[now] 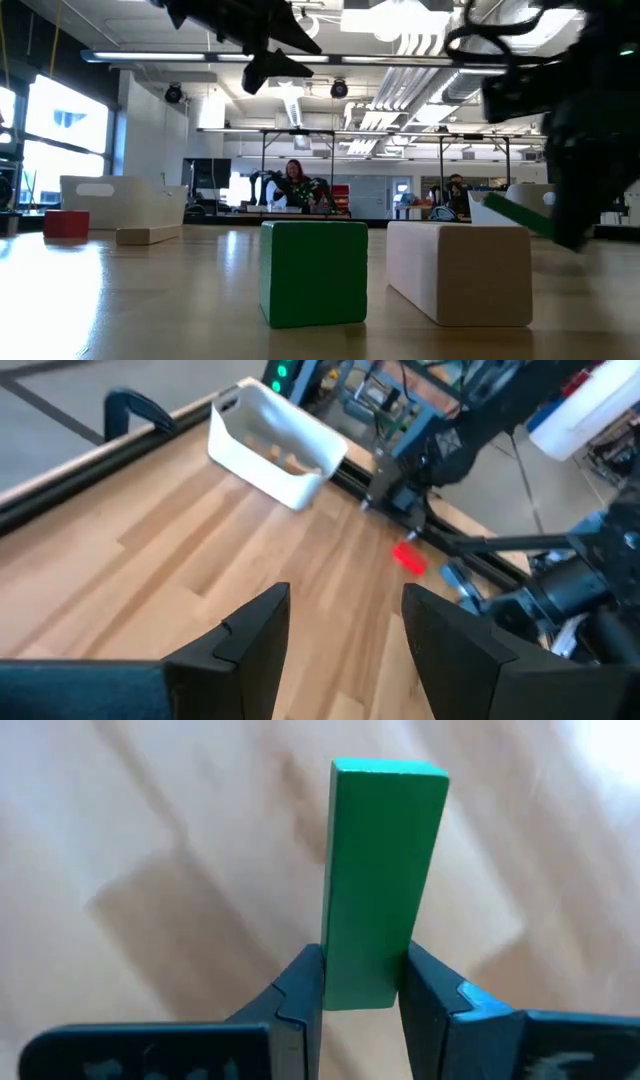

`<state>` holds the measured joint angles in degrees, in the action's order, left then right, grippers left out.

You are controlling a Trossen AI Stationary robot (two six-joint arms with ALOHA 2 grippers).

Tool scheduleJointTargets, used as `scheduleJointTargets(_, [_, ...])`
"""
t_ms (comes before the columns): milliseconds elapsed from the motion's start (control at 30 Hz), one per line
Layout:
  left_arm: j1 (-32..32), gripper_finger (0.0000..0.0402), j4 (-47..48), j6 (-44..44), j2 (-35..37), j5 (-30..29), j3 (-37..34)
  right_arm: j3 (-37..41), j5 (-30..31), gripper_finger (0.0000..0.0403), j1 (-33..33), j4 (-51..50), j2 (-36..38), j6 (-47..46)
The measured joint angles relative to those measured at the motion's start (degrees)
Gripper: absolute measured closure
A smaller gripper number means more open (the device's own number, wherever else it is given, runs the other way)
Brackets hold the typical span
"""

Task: Sort & place blocks by color
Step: Put the green block into the transparent bin

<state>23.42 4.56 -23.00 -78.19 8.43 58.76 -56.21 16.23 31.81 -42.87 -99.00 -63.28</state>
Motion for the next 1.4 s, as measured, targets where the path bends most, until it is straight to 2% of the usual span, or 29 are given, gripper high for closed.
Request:
scheduleJointTargets(400, [-2.5,0.022,8.7,-3.9,0.0,-0.1,0.0,-0.2,4.9,0.033,-12.5,13.1,0.0,26.9])
scheduleJointTargets(533, [-3.3,0.022,10.5,-4.5,0.0,-0.1,0.0,-2.9,6.7,0.033,-15.4,14.0,0.0,35.3])
scheduleJointTargets(833, [-5.2,0.022,9.0,-6.4,-0.1,-1.7,0.0,-12.2,11.3,0.0329,-20.3,13.8,0.0,54.3])
scheduleJointTargets(1033, [-6.0,0.022,8.4,-7.1,-0.3,-2.2,0.0,-16.4,17.7,0.0329,-21.8,11.8,0.0,63.2])
scheduleJointTargets(1400, [-6.0,0.022,6.6,-10.9,-0.3,-6.3,0.0,-22.6,27.2,0.0329,-22.9,4.8,0.0,72.3])
